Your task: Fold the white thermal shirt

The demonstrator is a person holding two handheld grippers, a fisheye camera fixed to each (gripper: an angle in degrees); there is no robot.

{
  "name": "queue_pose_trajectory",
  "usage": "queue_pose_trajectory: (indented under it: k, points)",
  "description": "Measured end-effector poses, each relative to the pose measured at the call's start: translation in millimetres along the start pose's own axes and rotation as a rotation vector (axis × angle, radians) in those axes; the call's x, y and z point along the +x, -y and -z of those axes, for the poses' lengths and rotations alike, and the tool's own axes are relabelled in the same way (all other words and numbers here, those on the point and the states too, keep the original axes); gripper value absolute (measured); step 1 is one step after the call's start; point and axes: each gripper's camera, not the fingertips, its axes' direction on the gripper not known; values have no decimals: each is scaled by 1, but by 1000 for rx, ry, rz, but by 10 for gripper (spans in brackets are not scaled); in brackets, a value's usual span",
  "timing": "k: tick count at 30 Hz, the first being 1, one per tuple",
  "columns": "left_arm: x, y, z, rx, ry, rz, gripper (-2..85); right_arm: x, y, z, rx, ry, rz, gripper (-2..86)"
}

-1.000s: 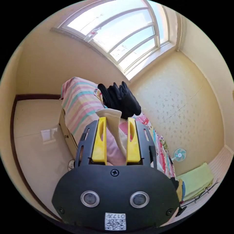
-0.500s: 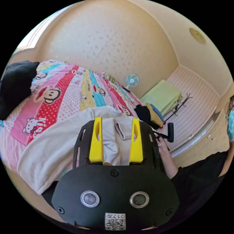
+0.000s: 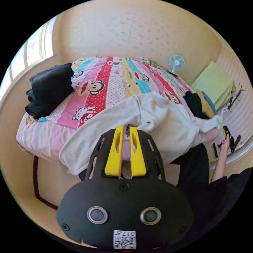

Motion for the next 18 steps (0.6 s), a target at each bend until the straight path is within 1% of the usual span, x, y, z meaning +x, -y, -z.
queue_pose_trajectory:
  k: [1, 3, 4, 5, 6, 7, 8, 9, 10, 11, 12, 13, 15, 17, 18]
  points:
    - [-12, 0, 18, 133, -26, 54, 77, -19, -2, 2, 7, -2, 61, 98]
    - [-9, 7, 28, 261, -21, 38, 90, -58, -8, -6, 16, -8, 183, 110]
    - [1, 20, 19, 265, -23, -28, 93, -87, -12, -20, 3, 28, 296, 115]
    - [8, 29, 9, 242, -27, -67, 96, -116, -17, -44, -53, 83, 431, 117]
    - [22, 48, -17, 163, -30, -153, 103, -131, -19, -59, -96, 107, 497, 116]
    - [35, 67, -51, 59, -19, -230, 128, -157, -26, -95, -208, 141, 611, 115]
    - [41, 75, -71, 2, -5, -261, 141, -178, -36, -138, -347, 169, 701, 120]
    - [50, 88, -112, -106, 37, -320, 164, -186, -43, -160, -436, 188, 745, 122]
    - [53, 94, -154, -203, 71, -358, 177, -200, -64, -209, -664, 227, 830, 125]
    - [52, 94, -174, -252, 72, -361, 179, -206, -92, -252, -910, 214, 897, 127]
    - [45, 91, -216, -380, 21, -342, 181, -206, -97, -260, -916, 209, 898, 127]
    - [37, 80, -253, -485, -18, -306, 182, -206, -96, -254, -853, 236, 903, 123]
    - [29, 65, -250, -379, -19, -287, 170, -208, -96, -246, -858, 220, 924, 101]
    - [33, 58, -239, -378, 1, -301, 127, -215, -90, -223, -795, 192, 979, 56]
    - [39, 54, -227, -385, -23, -331, 76, -216, -85, -215, -755, 174, 980, 47]
